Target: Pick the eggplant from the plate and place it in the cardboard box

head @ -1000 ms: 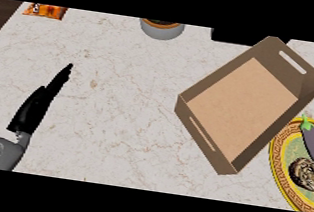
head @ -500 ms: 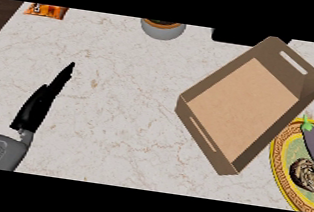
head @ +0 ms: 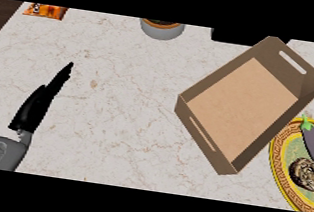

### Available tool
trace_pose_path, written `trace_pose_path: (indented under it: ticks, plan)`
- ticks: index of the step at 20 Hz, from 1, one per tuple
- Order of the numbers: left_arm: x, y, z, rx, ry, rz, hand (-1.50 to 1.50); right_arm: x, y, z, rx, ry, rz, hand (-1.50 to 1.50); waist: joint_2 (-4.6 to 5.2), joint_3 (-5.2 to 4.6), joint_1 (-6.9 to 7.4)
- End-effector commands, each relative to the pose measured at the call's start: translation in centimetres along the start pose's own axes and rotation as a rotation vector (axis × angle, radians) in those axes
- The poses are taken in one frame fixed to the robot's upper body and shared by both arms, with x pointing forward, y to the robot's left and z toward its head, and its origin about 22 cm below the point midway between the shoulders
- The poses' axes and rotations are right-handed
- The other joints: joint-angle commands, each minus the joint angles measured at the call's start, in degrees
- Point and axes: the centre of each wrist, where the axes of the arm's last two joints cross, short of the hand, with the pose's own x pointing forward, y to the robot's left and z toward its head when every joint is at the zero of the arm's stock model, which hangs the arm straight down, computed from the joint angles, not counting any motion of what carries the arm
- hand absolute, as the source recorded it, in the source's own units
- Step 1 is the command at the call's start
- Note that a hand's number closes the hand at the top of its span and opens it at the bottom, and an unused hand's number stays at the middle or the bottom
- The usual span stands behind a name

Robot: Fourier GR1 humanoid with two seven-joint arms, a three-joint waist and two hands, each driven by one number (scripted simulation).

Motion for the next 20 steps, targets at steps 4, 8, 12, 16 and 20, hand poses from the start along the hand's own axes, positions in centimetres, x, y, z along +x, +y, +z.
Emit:
trace_pose_path:
  ticks: [4, 8, 12, 16, 20]
  plan:
    - [-0.5, 1.2, 0.6, -0.004, 0.003, -0.01, 0.0, -0.1, 1.9, -2.4, -0.066, -0.013, 0.036, -1.5, 0.04, 0.01, 0.19]
    - [-0.3, -1.2, 1.9, -0.005, 0.012, -0.001, 0.0, -1.1, 3.3, -3.1, -0.092, -0.046, 0.071, -1.5, -0.01, 0.02, 0.29]
    - [0.0, 0.4, -0.4, 0.011, 0.011, 0.002, 0.0, -0.2, 3.3, -3.5, -0.011, -0.028, 0.075, -1.5, 0.03, -0.01, -0.05]
    - [-0.3, 0.0, -0.4, -0.009, 0.01, -0.006, 0.0, 0.0, 4.4, -5.5, 0.005, -0.008, 0.078, -1.5, 0.06, -0.01, 0.05]
    - [1.8, -0.4, 0.0, -0.014, 0.011, -0.006, 0.0, 1.0, 4.2, -4.8, -0.015, -0.025, 0.091, -1.5, -0.07, -0.01, -0.13]
